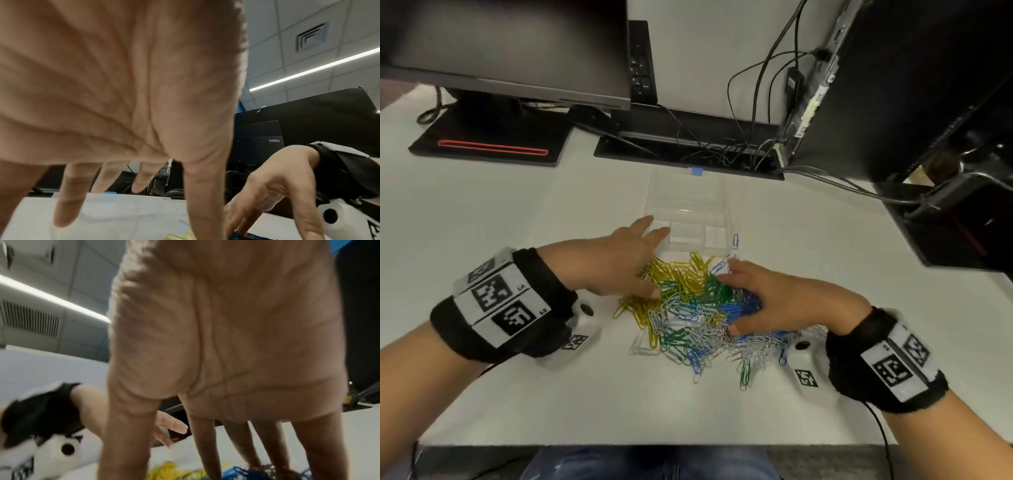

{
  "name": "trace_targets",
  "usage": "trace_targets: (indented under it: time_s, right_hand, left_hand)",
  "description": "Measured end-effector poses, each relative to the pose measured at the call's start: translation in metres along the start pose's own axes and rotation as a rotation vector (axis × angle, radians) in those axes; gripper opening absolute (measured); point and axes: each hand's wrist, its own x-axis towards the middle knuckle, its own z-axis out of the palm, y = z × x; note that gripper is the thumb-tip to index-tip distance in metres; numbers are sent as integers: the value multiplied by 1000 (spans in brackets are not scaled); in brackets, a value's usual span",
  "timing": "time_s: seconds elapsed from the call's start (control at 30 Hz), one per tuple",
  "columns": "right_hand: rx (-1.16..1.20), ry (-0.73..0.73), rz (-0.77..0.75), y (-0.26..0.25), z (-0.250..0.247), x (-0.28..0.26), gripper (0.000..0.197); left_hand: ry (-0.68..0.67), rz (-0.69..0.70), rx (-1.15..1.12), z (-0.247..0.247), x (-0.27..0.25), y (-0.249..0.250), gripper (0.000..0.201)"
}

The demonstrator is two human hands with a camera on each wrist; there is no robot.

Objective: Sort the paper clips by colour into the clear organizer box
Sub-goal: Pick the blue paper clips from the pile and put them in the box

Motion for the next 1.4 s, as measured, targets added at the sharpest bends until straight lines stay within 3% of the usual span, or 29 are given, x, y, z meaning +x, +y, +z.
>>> trace_targets:
  time_s: [0.1, 0.17, 0.27, 0.37, 0.47, 0.6, 0.73, 0.8, 0.9, 1.0, 1.1, 1.2, 1.3, 1.4]
  right_hand:
    - [87, 172, 1, 5, -8, -3, 83]
    - [33, 278, 87, 11, -16, -2, 87]
    - [-77, 212, 285, 19, -23, 0, 95]
    - [-102, 124, 338, 18, -18, 1, 97]
    - [-85, 133, 251, 5, -8, 4, 95]
    - [-89, 147, 116, -14, -6, 8, 84]
    - [-77, 280, 6, -21, -12, -3, 43]
    - [-108, 214, -19, -23, -4, -5, 32]
    - [-177, 162, -21, -26, 13, 0, 36]
    - [-179, 227, -57, -26, 16, 9, 29]
    - [-206, 250, -95, -22, 10, 16, 21]
    - [-121, 256, -119, -16, 1, 17, 15]
    - [86, 300, -116, -10, -7, 14, 17]
    - [295, 358, -136, -6, -15, 10, 17]
  left_hand:
    - [105, -24, -1, -5, -5, -2, 102]
    - [139, -84, 29, -6, -8, -1, 96]
    - [141, -170, 85, -4, -13, 5, 77]
    - [18, -170, 54, 1, -18, 11, 67]
    - [-63, -44, 20, 11, -17, 17, 66]
    - [19, 67, 171, 20, -9, 29, 64]
    - [170, 207, 181, 20, -9, 32, 63]
    - [146, 314, 173, 22, -8, 37, 65]
    - [40, 382, 332, 30, -1, 45, 74]
    - [36, 318, 400, 31, 2, 46, 75]
    - [36, 295, 289, 26, -1, 40, 67]
    - [185, 250, 94, 14, -6, 25, 52]
    - [350, 113, 54, -2, -4, 7, 47]
    - [387, -32, 25, -16, 2, -5, 50]
